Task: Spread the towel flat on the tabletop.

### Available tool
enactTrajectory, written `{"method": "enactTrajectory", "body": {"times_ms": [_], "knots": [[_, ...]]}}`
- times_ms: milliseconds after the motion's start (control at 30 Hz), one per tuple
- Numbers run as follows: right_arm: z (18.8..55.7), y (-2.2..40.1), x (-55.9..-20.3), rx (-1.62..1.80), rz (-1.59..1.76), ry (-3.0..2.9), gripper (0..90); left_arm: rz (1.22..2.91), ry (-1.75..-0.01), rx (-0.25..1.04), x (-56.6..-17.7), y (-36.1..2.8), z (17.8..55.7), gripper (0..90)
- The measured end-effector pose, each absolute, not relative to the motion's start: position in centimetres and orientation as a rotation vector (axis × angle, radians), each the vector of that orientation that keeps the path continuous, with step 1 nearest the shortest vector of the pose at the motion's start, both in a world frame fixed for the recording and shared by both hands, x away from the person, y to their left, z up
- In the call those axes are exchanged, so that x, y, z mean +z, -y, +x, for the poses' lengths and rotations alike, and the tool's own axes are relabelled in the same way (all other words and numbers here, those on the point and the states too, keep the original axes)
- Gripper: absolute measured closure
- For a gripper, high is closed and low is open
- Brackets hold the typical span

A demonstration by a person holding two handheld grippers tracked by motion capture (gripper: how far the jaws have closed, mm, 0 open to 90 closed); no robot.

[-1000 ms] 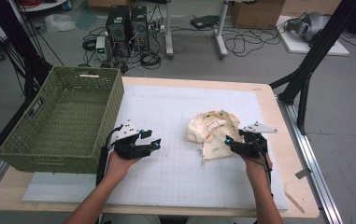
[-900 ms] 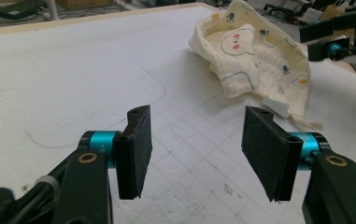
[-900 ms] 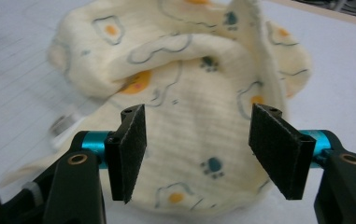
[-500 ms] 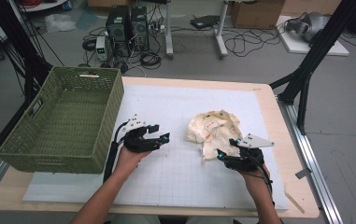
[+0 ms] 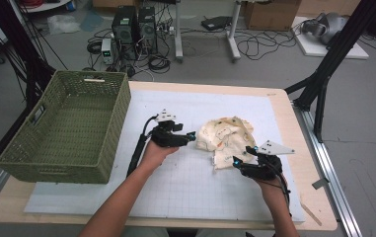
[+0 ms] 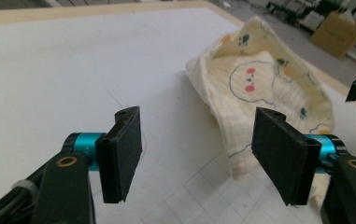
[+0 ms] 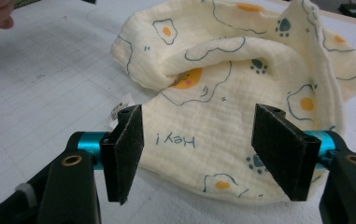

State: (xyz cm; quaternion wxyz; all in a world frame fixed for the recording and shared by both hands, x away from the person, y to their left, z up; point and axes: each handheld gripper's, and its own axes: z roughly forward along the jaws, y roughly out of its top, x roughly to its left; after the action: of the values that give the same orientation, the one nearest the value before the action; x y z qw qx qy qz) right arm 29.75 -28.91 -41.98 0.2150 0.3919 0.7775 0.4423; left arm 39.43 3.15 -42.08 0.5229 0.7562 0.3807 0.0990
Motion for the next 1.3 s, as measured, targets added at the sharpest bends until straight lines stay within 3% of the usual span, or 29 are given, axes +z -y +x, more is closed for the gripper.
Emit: {"method": "enactTrajectory", "body": {"times_ms": [100,233,433,733,833,900,967,1033,1067,1133,1167,1300], "knots": [[29.8,28.7,-42.1,1.214,1.083,-2.169,34.2,1.840,-0.896,0.220,-42.7,-2.1,39.8,34.3],[29.7,28.5,-42.2,1.206,1.076,-2.178,34.2,1.864,-0.890,0.213,-43.0,-1.6,39.9,48.7],[29.8,28.6,-42.3,1.206,1.081,-2.181,34.1,1.894,-0.878,0.217,-43.2,-1.8,39.9,86.6],[30.1,27.5,-42.9,1.184,1.090,-2.193,33.3,1.815,-0.890,0.230,-42.2,-3.4,40.1,87.6],[30.2,27.1,-43.0,1.177,1.083,-2.206,33.3,1.798,-0.871,0.156,-42.4,-2.5,39.9,61.0],[30.3,27.1,-43.0,1.180,1.082,-2.213,33.3,1.817,-0.859,0.142,-42.8,-1.7,39.7,51.9],[30.3,27.1,-43.0,1.175,1.083,-2.216,33.3,1.839,-0.857,0.127,-43.2,-1.0,39.6,48.4],[30.3,27.1,-43.0,1.175,1.088,-2.214,33.3,1.862,-0.861,0.128,-43.5,-0.5,39.6,49.5],[30.3,27.2,-43.0,1.173,1.088,-2.213,33.3,1.882,-0.844,0.127,-43.6,-0.3,39.5,55.5],[30.3,27.2,-43.1,1.171,1.090,-2.215,33.5,1.926,-0.821,0.166,-43.7,-0.2,39.4,79.8],[30.3,27.1,-43.1,1.169,1.093,-2.218,34.0,1.931,-0.823,0.175,-43.7,-0.2,39.4,86.6],[30.3,26.6,-43.5,1.180,1.078,-2.263,40.5,1.931,-0.846,0.194,-43.5,-0.8,39.6,87.5]]}}
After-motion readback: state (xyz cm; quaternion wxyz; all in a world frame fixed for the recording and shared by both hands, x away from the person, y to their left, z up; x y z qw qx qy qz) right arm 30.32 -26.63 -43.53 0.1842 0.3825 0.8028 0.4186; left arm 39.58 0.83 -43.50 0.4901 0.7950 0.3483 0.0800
